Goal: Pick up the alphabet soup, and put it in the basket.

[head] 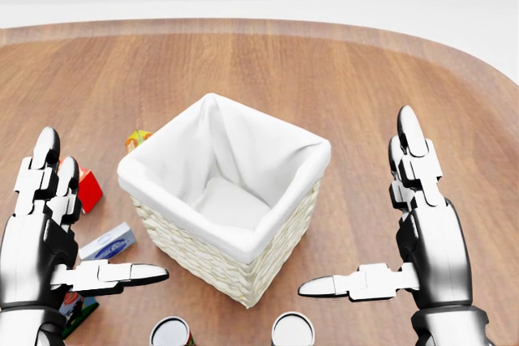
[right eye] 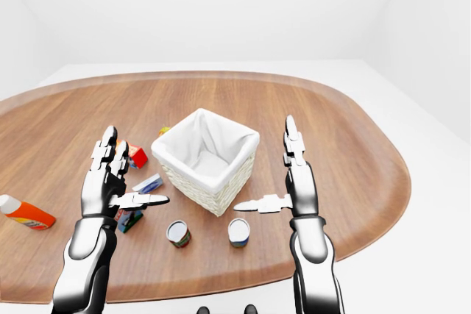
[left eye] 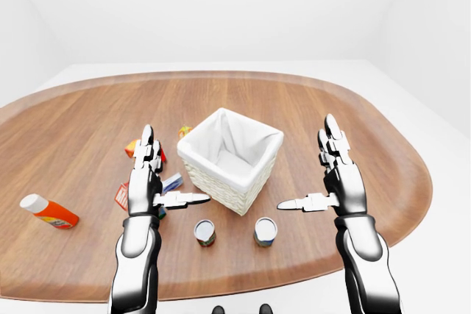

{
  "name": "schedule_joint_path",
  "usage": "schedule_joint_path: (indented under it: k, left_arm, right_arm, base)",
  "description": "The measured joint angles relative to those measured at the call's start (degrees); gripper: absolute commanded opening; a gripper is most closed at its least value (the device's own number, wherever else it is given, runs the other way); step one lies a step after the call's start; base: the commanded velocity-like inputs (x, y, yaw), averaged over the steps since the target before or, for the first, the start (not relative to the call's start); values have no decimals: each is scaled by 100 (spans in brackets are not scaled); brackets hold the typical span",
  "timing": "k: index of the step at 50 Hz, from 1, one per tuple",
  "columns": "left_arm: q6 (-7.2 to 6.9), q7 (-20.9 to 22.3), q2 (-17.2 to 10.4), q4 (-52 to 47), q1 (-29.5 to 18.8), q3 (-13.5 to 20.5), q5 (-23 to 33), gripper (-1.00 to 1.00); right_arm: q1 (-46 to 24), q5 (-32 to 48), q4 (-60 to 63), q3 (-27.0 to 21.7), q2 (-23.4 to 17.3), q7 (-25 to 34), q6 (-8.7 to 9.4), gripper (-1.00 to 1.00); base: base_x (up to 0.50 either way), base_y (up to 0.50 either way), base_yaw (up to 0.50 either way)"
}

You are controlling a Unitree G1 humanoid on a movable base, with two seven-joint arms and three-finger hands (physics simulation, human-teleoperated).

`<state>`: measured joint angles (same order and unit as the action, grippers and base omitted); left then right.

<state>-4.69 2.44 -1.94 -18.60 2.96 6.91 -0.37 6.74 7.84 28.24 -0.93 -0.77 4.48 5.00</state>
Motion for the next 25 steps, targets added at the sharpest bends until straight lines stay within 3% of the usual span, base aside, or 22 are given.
schedule_joint_path:
  k: [8,25]
  left_arm:
    - [5,-1,2,2,2,-5,5,100]
    - [28,-11,1,38,-13,-13,11,100]
  right_arm:
    - [-2,8,-12,3,0,-4,0,100]
    - [-32,132,-117,30,-3,-58,0,100]
  base:
    - [17,-1,0]
    - [0,0,0]
